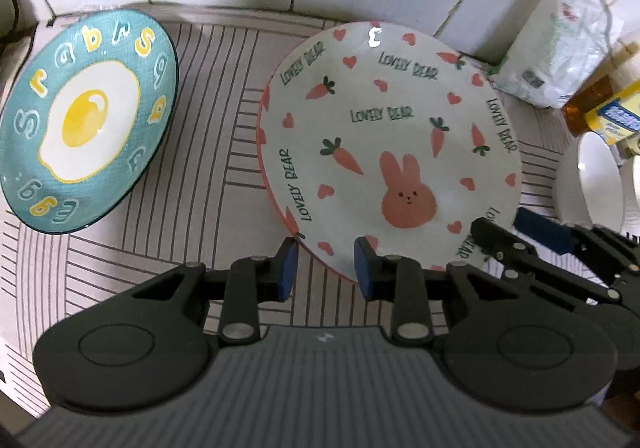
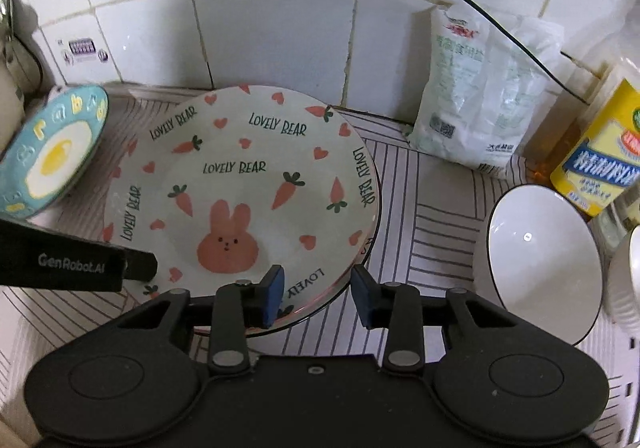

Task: Organize plates and bowls
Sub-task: 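Release the bunny plate and move the left tool to the teal egg plate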

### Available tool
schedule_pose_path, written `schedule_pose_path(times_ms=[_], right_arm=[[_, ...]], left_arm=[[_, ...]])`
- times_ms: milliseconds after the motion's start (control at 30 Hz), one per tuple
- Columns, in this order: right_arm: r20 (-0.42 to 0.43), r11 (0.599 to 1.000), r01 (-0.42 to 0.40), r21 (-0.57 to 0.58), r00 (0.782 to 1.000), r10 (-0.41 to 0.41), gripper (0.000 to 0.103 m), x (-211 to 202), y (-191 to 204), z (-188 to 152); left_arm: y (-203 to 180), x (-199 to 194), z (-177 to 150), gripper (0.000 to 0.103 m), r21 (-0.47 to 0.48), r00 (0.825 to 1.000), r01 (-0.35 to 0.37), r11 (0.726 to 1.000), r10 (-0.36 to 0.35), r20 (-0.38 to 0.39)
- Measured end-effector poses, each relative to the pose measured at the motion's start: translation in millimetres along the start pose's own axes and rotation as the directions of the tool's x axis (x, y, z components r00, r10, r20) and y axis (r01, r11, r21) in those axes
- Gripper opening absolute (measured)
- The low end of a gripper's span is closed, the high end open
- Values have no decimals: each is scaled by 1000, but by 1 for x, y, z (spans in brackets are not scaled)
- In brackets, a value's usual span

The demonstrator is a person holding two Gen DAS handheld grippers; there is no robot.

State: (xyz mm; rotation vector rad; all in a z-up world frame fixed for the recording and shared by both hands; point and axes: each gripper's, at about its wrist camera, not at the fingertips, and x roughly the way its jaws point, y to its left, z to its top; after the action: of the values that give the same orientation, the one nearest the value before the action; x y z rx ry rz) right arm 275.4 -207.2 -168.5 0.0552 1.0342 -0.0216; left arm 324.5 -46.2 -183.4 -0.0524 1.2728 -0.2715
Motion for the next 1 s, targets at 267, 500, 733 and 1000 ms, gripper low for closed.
schedule_pose_path(times_ms=[267, 500, 733, 1000], right_arm=[[125, 979, -180, 99, 978, 168, 42, -29, -12, -20], [255, 958, -278, 63, 933, 254, 46, -65, 7, -29], [327, 933, -361, 13, 883, 337, 56, -91, 41, -33], [339, 907, -419, -39, 848, 407, 64, -98, 94, -42]], left_arm=[[2, -44, -14, 31, 34, 996, -21, 999, 18, 87], [22, -89, -31, 34, 71, 985, -78, 994, 66, 158], [61, -129, -48, 40, 61, 969, -129, 990, 113, 221], [110, -150, -64, 52, 58, 949, -230, 971, 211, 233]])
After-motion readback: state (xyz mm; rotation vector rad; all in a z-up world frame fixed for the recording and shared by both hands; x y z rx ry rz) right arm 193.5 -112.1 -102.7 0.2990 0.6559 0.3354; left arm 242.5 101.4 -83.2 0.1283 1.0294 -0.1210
